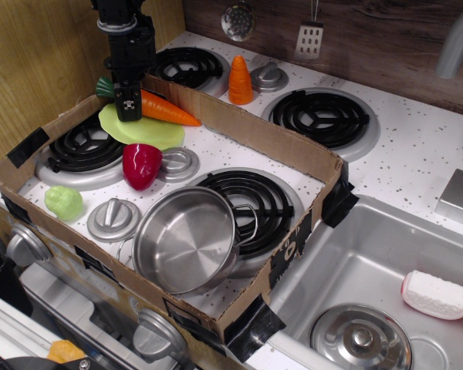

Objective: Take carrot off plate

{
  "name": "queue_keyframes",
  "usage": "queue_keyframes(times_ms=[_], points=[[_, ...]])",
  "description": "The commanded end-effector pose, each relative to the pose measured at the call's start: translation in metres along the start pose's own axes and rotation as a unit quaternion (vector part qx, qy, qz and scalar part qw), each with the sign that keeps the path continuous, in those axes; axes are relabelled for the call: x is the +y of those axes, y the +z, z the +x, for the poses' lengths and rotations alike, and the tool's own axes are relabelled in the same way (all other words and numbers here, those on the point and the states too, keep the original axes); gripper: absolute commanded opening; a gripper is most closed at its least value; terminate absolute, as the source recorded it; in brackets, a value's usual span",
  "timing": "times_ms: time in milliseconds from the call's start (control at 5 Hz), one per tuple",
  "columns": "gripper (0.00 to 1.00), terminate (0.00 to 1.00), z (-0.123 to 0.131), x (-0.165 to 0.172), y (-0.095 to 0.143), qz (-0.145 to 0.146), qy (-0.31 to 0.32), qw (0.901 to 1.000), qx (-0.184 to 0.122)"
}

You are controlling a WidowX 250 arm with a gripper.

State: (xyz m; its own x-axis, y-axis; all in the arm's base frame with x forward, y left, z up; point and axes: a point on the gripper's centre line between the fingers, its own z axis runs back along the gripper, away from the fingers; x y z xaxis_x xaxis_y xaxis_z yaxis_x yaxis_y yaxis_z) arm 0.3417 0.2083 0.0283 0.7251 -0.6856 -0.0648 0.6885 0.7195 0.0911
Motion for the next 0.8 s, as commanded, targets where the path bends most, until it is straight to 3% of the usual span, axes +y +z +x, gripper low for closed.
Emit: queue_keyframes(times_ms=[0,200,400,600], points=[[0.00,0.00,0.014,-0.012,0.053,0.083,0.044,0.9955,0.015],[0.00,0.00,0.019,-0.032,0.078,0.123,0.091,0.9880,0.022],[0.00,0.00,0.021,-0.048,0.094,0.131,0.127,0.9827,0.032],[0.00,0.00,0.026,-0.057,0.101,0.088,0.216,0.9715,0.045]])
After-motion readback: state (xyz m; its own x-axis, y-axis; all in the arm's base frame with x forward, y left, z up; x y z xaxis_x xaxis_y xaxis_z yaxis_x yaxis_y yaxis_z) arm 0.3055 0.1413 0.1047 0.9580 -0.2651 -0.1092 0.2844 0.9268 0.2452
